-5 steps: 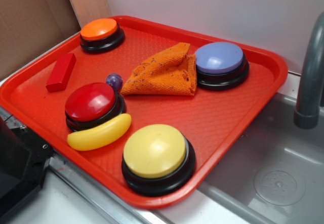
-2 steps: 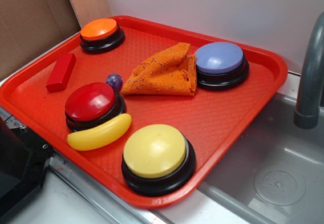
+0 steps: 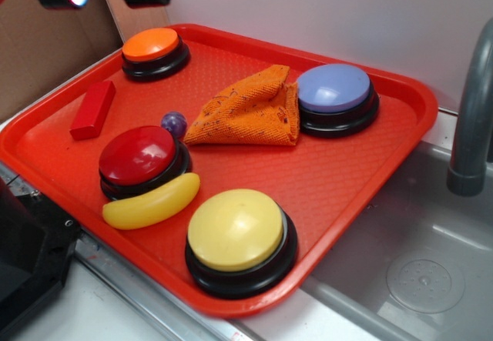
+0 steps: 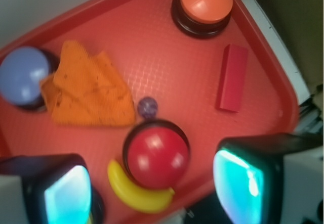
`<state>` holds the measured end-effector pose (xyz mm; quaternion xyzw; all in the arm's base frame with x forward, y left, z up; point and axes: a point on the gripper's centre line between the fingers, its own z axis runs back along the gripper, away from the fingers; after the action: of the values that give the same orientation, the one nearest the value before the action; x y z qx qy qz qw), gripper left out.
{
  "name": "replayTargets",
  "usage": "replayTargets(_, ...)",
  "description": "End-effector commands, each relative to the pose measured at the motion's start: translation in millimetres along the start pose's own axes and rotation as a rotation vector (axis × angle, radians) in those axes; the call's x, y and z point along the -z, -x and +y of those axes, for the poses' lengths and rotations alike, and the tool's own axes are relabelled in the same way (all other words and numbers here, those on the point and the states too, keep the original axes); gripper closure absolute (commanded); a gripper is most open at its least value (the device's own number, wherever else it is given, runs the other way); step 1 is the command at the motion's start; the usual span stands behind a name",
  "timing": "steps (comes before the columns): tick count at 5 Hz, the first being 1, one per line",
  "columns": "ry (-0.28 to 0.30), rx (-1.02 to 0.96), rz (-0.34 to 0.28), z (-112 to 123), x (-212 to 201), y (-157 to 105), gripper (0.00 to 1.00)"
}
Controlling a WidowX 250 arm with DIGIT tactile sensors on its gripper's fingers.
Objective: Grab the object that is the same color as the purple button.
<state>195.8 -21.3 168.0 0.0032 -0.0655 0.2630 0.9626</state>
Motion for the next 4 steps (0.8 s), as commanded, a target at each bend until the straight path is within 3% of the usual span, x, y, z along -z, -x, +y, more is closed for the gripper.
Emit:
replayTargets(1, 0.0, -0.213, -0.028, 3, 45, -25, 0.0)
replayTargets(3, -0.032, -0.273, 0.054, 16, 91, -27, 0.0)
replayTargets(4, -0.003, -0.258, 0.086, 22, 105, -26, 0.0)
